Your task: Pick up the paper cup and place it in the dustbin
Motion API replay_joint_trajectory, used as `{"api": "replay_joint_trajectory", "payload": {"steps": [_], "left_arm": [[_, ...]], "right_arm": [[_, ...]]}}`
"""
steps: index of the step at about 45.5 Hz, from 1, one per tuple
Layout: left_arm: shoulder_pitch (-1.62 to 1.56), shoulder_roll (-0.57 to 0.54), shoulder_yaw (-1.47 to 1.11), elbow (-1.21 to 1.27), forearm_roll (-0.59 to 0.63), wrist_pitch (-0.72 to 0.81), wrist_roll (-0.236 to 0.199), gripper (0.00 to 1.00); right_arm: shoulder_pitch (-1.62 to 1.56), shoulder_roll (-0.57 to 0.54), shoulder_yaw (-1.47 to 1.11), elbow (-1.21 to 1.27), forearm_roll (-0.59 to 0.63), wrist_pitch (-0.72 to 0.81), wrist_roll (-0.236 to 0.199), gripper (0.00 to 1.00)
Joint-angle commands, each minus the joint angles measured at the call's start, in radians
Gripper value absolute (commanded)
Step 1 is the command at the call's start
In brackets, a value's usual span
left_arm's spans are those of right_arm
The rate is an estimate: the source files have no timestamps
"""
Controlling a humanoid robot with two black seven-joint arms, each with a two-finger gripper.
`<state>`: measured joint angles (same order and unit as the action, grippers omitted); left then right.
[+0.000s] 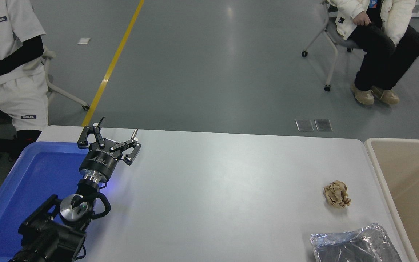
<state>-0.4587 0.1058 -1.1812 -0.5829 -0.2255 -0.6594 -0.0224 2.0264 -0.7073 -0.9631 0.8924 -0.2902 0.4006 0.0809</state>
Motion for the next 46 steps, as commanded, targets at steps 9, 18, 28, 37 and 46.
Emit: {"api": "replay_joint_trajectory", "payload": {"steps": [9,18,28,37,46], "left_arm": [[0.000,0.000,0.000,0.000,0.000,0.000,-0.001,0.99],[0.000,0.000,0.000,0.000,0.000,0.001,-0.001,0.99],[0.000,0.000,0.000,0.000,0.000,0.001,-0.001,0.99],[0.000,0.000,0.000,0.000,0.000,0.000,-0.001,0.99],[0.000,0.000,0.000,0.000,-0.002,0.001,-0.001,0.99]], "right_arm": [[0.275,0.126,-0.175,0.289,-0.020,0.385,-0.003,1.00],[0.268,0.167,-0.200,0.359,-0.033,0.385,-0.024,1.00],[0.267,0.144,-0.217,0.494,-0.058,0.385,-0.029,1.00],[0.268,0.138,-0.253,0.531,-0.058,0.385,-0.029,1.00],[0.270,0.138,-0.253,0.531,-0.049,0.385,-0.027,1.00]]}}
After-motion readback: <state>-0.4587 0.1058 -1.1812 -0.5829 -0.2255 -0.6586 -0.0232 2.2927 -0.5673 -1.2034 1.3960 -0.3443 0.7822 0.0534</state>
